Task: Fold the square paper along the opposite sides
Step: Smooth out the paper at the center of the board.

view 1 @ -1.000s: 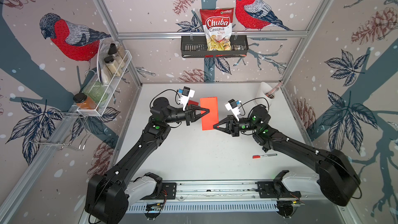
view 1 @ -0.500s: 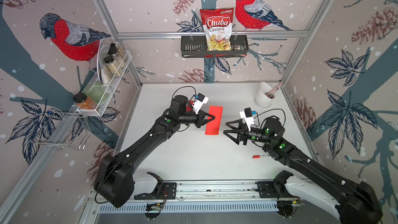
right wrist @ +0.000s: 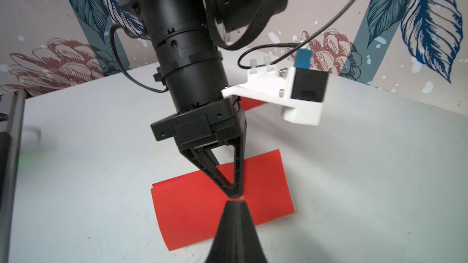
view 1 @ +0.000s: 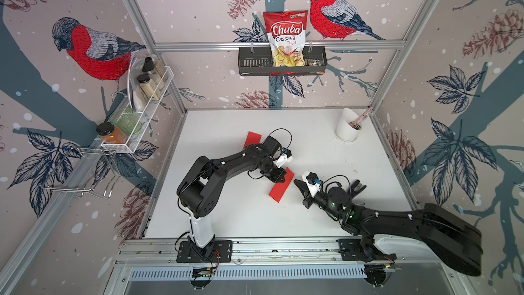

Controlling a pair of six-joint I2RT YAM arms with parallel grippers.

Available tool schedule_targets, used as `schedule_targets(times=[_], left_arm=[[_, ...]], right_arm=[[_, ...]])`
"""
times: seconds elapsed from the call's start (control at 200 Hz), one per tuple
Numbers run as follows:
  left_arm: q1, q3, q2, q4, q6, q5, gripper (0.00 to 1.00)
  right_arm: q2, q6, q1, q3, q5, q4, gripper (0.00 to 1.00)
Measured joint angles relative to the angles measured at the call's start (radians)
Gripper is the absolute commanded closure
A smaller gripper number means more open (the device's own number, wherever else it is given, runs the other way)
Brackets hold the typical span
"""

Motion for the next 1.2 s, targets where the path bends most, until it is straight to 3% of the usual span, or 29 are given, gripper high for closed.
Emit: schedule_targets(times=[0.415,0.77,0.975,1.121,1.201], left_arm=[[-0.001,0.121,0.157,-0.098,0.083,-0.038,1.00],[-0.001,0.133,0.167,-0.109,0.101,-0.042,1.00],[0.006,0.133,0.168,-0.111,0.099,-0.055,0.84],[0.016,0.126,0.168,-0.103,0.081,-0.049,0.83],[0.027,0.123,0.167,-0.101,0.077,-0.042,0.73]], right_arm=[[0.388,-0.044,0.004,0.122,0.002,0.072,1.00],[0.539,-0.041,0.054,0.190,0.023,0.046,1.00],[0.579,0.002,0.077,0.237,0.073,0.036,1.00],[0.589,0.027,0.079,0.252,0.088,0.026,1.00],[0.589,0.035,0.079,0.254,0.091,0.022,1.00]])
